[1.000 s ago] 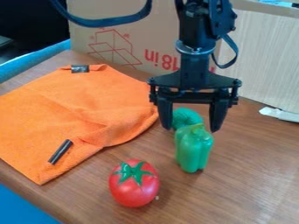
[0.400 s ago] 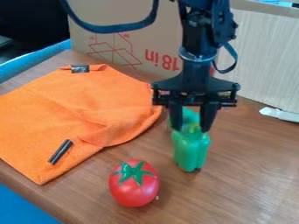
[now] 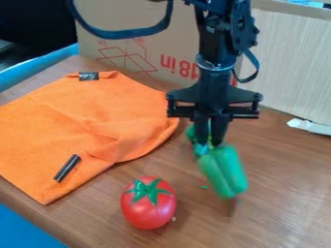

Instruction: Move the green bell pepper on the top left edge of the cloth

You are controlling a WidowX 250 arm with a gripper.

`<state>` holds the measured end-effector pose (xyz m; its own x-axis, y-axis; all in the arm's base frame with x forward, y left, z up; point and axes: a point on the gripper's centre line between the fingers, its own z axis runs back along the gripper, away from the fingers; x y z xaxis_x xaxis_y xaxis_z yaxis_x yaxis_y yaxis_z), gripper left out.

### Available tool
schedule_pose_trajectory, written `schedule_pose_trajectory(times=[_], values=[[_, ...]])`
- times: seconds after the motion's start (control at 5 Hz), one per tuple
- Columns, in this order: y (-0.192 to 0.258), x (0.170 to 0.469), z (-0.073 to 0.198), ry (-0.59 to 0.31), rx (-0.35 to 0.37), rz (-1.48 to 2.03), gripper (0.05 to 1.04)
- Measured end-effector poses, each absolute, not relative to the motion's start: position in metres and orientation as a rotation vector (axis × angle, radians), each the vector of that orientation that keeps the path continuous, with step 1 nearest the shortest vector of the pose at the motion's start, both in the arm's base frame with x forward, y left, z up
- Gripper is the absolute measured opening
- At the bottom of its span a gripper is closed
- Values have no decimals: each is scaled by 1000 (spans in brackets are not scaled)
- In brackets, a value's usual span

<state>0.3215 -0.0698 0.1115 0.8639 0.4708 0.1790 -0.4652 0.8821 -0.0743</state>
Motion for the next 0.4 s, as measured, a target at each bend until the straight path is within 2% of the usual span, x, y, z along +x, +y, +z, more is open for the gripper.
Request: schedule_pose_trajectory(times=[0.2,0.4], values=[[-59,323,116,-167,-41,524,83],[-44,333,143,-185,-94,591,83]])
